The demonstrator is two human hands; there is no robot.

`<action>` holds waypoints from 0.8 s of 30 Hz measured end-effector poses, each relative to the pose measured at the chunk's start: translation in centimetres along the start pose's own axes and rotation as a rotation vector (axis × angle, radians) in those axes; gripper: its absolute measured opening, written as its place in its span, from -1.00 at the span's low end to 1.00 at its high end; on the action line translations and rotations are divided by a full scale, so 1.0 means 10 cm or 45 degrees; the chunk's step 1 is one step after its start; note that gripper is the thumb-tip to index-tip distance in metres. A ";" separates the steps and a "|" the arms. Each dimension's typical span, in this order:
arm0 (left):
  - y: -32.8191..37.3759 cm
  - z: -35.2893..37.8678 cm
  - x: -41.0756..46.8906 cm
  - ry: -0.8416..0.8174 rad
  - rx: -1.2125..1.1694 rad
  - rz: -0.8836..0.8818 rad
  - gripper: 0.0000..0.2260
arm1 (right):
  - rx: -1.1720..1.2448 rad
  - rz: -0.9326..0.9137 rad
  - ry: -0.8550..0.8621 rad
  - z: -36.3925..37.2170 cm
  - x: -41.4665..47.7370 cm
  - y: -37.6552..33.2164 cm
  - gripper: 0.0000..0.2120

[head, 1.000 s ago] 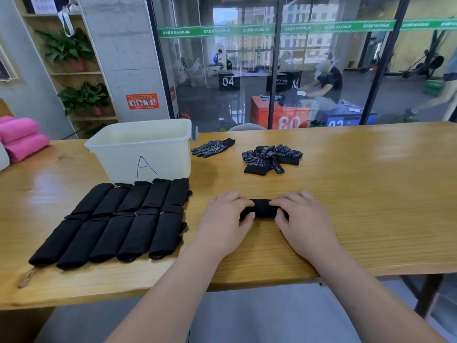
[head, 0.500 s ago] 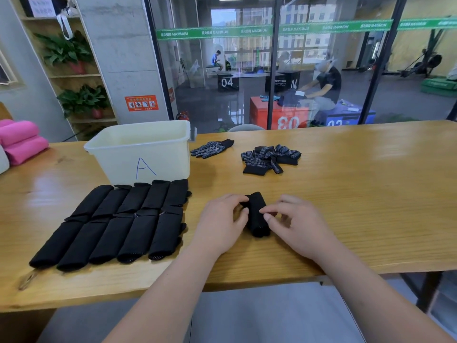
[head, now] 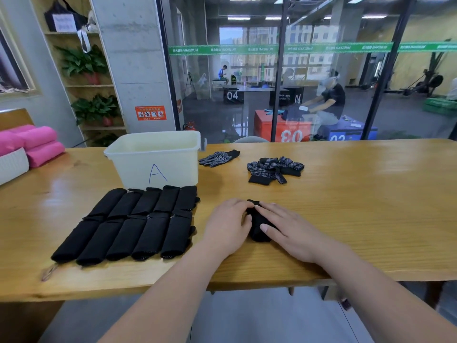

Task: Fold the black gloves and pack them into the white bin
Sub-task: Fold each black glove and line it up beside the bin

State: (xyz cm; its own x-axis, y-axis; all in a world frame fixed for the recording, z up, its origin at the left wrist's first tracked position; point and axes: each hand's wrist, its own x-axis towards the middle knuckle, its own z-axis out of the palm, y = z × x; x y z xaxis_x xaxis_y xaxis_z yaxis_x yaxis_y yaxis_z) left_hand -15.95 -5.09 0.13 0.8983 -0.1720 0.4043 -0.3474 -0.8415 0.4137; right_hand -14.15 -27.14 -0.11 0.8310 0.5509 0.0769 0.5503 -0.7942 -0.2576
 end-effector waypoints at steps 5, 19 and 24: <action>0.00 -0.14 0.02 -0.058 0.129 -0.004 -0.61 | -0.092 -0.005 -0.069 -0.02 0.15 -0.11 -0.40; -0.78 -0.72 -0.12 -0.237 0.481 -0.273 -0.49 | -0.069 0.001 -0.050 0.14 0.90 -0.72 -0.36; -0.94 -0.79 -0.19 -0.353 0.492 -0.355 -0.44 | -0.115 0.028 -0.015 0.23 1.17 -0.82 -0.36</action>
State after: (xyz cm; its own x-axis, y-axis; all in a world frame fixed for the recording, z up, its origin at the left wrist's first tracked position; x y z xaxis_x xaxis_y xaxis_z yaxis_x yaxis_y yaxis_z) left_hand -16.53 7.17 1.98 0.9975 -0.0003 0.0704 -0.0090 -0.9923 0.1233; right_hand -9.08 -13.58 0.66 0.8425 0.5353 0.0607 0.5371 -0.8259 -0.1715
